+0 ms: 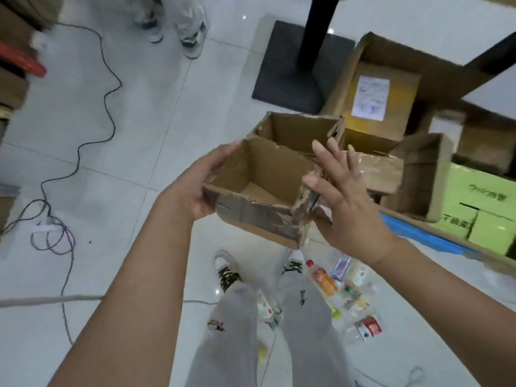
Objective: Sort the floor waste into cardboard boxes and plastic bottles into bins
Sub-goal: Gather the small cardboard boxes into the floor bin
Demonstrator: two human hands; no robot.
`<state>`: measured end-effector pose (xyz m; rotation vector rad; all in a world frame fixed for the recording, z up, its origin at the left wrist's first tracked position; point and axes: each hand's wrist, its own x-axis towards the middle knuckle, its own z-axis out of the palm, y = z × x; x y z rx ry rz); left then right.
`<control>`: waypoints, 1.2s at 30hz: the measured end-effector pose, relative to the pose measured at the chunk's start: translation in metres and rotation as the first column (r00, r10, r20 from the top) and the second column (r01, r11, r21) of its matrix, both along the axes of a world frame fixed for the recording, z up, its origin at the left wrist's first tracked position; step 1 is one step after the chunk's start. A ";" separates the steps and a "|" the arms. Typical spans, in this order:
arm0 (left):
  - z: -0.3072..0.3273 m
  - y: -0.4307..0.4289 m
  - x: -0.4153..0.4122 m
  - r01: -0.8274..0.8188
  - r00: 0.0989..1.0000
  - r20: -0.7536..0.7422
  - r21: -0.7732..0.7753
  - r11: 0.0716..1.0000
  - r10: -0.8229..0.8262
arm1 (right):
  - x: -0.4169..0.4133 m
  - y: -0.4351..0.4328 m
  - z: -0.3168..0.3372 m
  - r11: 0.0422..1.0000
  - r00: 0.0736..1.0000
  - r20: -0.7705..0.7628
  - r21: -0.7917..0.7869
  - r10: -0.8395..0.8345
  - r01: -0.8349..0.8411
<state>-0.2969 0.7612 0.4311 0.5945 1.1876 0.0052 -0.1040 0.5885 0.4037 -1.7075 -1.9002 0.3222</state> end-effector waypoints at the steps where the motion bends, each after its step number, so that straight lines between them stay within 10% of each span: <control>1: 0.004 -0.007 0.018 0.015 1.000 -0.012 0.070 0.997 -0.014 | 0.011 -0.007 0.011 0.997 0.997 -0.034 -0.046 -0.068 0.067; 3: 0.005 -0.024 0.058 -0.044 0.998 0.047 0.144 0.989 0.037 | 0.034 -0.023 0.028 0.940 0.896 -0.296 -0.190 -0.332 0.285; 7: -0.007 -0.067 0.143 -0.032 0.975 0.222 0.258 0.966 -0.027 | 0.071 -0.056 0.038 0.554 0.058 -0.605 -0.681 -0.794 0.480; 15: -0.028 -0.155 0.266 0.271 0.904 0.229 0.344 0.899 -0.360 | 0.132 -0.149 0.000 0.253 -0.526 -0.581 -0.784 -0.620 0.567; 24: -0.033 -0.196 0.291 0.421 0.842 0.182 0.365 0.830 -0.507 | 0.198 -0.208 -0.033 -0.119 -0.527 -0.259 -0.807 -0.809 0.579; 36: -0.046 -0.184 0.218 0.399 0.884 0.098 0.354 0.846 -0.458 | 0.119 -0.158 -0.026 0.199 -0.208 -0.437 -0.716 -0.875 0.669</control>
